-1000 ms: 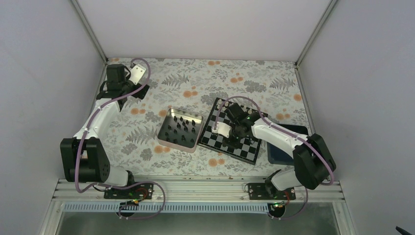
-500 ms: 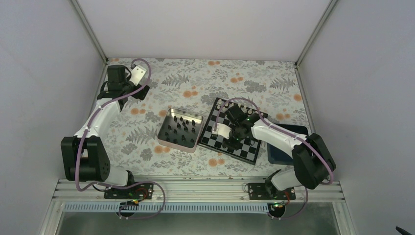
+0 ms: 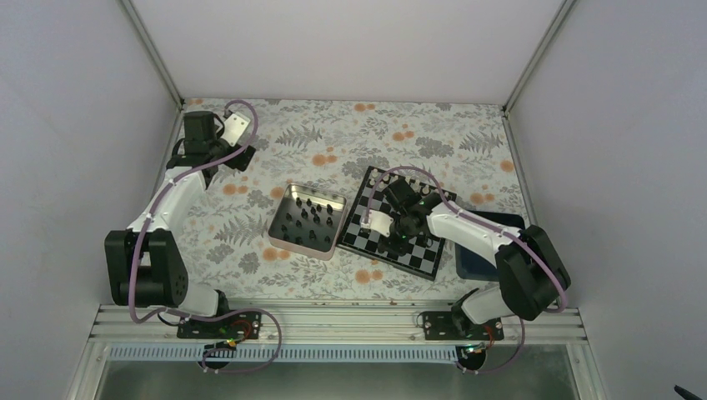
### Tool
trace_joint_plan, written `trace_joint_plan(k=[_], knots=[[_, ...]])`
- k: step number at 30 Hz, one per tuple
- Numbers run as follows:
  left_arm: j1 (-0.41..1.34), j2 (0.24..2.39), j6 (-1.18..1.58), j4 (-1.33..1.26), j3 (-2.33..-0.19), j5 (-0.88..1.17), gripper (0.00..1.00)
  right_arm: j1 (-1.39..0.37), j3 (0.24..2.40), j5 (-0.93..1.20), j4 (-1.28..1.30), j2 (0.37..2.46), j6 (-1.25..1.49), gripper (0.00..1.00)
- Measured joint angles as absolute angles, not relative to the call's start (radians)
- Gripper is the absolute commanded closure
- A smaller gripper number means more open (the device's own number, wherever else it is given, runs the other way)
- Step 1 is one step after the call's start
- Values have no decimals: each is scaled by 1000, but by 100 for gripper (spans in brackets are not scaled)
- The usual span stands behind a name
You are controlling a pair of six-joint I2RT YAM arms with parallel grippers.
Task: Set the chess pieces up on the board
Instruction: Place the chess piece on the chessboard, then pick up the chess piece from the storage box.
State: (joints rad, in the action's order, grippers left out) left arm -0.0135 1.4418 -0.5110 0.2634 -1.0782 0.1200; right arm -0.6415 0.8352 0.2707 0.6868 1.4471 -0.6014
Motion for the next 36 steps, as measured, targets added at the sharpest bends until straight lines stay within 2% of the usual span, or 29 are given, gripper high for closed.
trace_joint_plan(k=[6,12,19,31,36], knots=[[-14,1453,-511,264,-1076,120,0,-641,847,277,719,1444,-601,67],[-14,1453,-511,263,-1076,120,0,-642,995,266,802,1424,-602,55],[-14,1453,-511,260,-1074,116,0,-676,1285,233,820,1488,-594,55],[-14,1448,-511,219,-1065,137,0,-803,1681,223,753,2011,-551,57],[-14,1439,-511,193,-1020,142,0,-841,1773,223,735,2129,-537,58]])
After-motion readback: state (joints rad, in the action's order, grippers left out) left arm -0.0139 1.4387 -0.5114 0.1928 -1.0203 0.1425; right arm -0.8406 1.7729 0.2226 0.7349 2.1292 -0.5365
